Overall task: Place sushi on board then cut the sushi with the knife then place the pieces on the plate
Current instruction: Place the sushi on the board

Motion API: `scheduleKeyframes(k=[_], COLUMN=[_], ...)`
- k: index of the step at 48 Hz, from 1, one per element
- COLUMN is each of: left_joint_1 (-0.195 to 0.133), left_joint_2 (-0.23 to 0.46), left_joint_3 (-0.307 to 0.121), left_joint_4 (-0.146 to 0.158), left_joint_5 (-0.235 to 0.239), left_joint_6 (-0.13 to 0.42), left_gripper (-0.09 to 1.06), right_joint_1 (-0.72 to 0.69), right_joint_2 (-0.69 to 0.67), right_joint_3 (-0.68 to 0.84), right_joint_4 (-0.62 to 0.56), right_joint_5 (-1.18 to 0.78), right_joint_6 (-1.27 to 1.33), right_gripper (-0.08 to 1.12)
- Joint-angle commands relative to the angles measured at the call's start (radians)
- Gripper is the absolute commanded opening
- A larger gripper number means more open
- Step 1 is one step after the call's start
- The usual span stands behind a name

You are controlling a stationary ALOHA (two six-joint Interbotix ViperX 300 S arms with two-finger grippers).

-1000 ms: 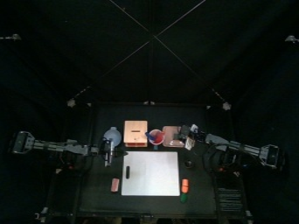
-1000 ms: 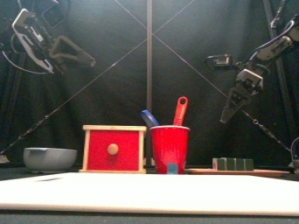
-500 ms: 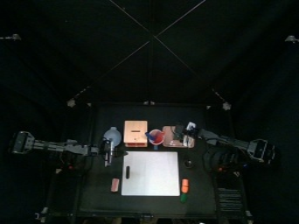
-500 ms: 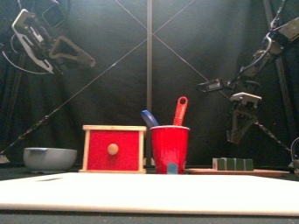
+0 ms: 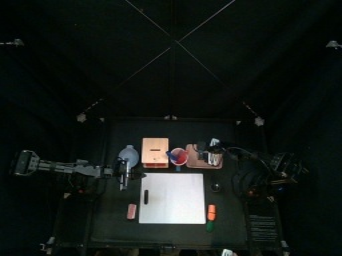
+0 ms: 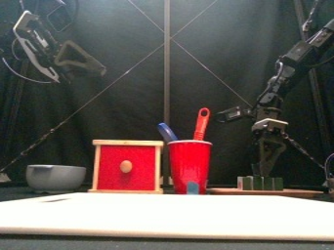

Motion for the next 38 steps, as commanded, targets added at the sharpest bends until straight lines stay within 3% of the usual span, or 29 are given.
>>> scheduleKeyframes(k=[1,13,29,38], left_joint_1=[0.002,0.002,0.002,-0.003], left_joint_2=[0.000,0.002,0.000,0.002], left_joint_3=[-0.014,-0.012,-0.012,-0.012], left_joint_4=[-0.002,0.000,-0.002,-0.002], left_joint_5=[-0.005,-0.005,-0.003,-0.002], left_joint_6=[-0.003,-0.003,-0.005,-0.005], left_gripper=[-0.02,-0.02,-0.02,-0.02], right_joint_1=[-0.009,-0.009,-0.009,-0.014], right_joint_2=[0.006,0.052,0.060,-0.031], right_joint_3=[-0.014,-0.011,-0.015,-0.021], right_joint_4=[0.003,0.000,0.014,0.117], right_joint_5=[-0.031,-0.055,-0.041,0.006], right_joint_6=[-0.003,-0.002,0.021,0.043], right_gripper=[1.00,0.96,0.59,0.58])
